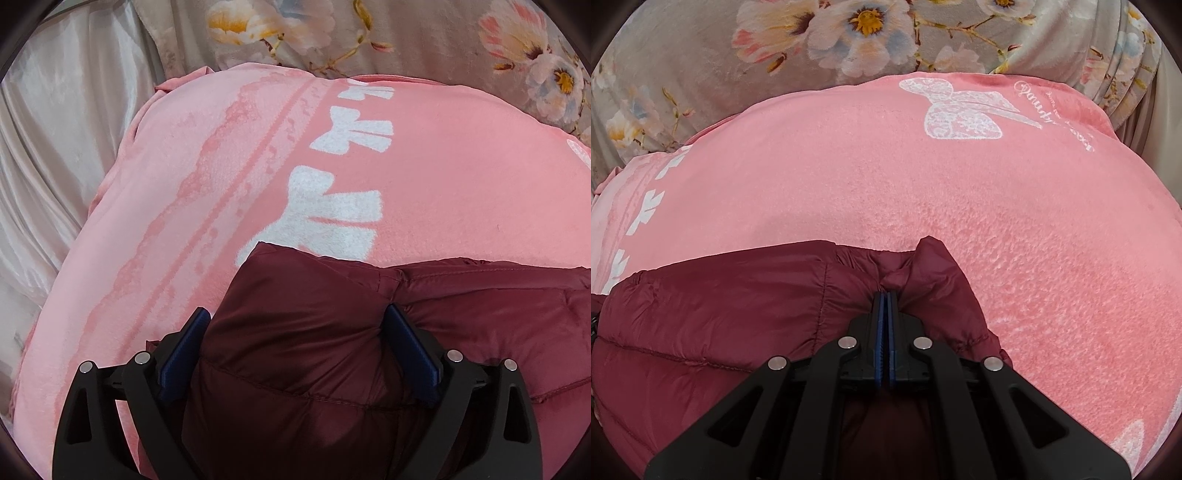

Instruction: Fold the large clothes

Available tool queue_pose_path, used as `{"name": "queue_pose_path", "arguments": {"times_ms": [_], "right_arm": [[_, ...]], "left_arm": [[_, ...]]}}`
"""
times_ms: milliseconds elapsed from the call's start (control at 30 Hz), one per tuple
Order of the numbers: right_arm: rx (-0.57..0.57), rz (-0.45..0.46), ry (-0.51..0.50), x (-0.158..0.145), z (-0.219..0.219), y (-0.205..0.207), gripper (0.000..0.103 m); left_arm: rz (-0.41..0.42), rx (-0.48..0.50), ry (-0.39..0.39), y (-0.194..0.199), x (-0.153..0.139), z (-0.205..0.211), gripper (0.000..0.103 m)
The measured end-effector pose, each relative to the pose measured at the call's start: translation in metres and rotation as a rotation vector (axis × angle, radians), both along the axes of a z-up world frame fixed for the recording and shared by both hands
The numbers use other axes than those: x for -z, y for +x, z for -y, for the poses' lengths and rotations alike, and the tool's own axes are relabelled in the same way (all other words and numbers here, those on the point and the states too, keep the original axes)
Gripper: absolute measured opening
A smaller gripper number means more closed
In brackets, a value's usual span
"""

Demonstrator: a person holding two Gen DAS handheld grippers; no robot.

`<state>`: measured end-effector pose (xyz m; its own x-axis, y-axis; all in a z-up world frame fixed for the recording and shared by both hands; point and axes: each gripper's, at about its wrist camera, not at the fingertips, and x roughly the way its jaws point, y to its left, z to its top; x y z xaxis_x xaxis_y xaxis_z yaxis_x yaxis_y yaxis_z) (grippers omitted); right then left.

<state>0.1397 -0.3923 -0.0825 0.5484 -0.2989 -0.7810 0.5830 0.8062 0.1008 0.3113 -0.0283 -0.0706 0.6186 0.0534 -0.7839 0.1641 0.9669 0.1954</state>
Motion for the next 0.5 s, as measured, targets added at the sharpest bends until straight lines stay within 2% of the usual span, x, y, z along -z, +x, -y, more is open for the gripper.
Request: {"name": "queue_pose_path", "arguments": {"times_ms": [100, 167, 233, 300, 333, 367, 500], "right_arm": [[0.007, -0.006, -0.018, -0.002, -0.002, 0.000, 0.000], [0.033, -0.035, -0.074, -0.009, -0.009, -0.001, 0.002], [0.022, 0.002, -0.100, -0.028, -0.025, -0.010, 0.008], [-0.028, 0.078, -0.092, -0.050, -0.049, -0.023, 0.013], [-0.067, 0.095, -0.087, -0.060, -0.066, -0.027, 0.021], [-0.113, 0.104, -0.081, -0.067, -0.083, -0.030, 0.023], [-0.306, 0.099, -0.063, -0.069, -0.159, -0.033, 0.023]], "left_arm": [[-0.004, -0.002, -0.009, 0.000, -0.001, -0.001, 0.094], [-0.010, -0.003, -0.033, -0.001, -0.003, -0.005, 0.094], [-0.018, -0.015, -0.062, -0.004, -0.008, -0.013, 0.094], [-0.012, -0.027, -0.097, -0.018, -0.019, -0.024, 0.091], [0.000, -0.032, -0.097, -0.026, -0.025, -0.027, 0.090], [0.007, -0.029, -0.101, -0.038, -0.032, -0.031, 0.090], [-0.018, -0.007, -0.190, -0.078, -0.050, -0.047, 0.090]]}}
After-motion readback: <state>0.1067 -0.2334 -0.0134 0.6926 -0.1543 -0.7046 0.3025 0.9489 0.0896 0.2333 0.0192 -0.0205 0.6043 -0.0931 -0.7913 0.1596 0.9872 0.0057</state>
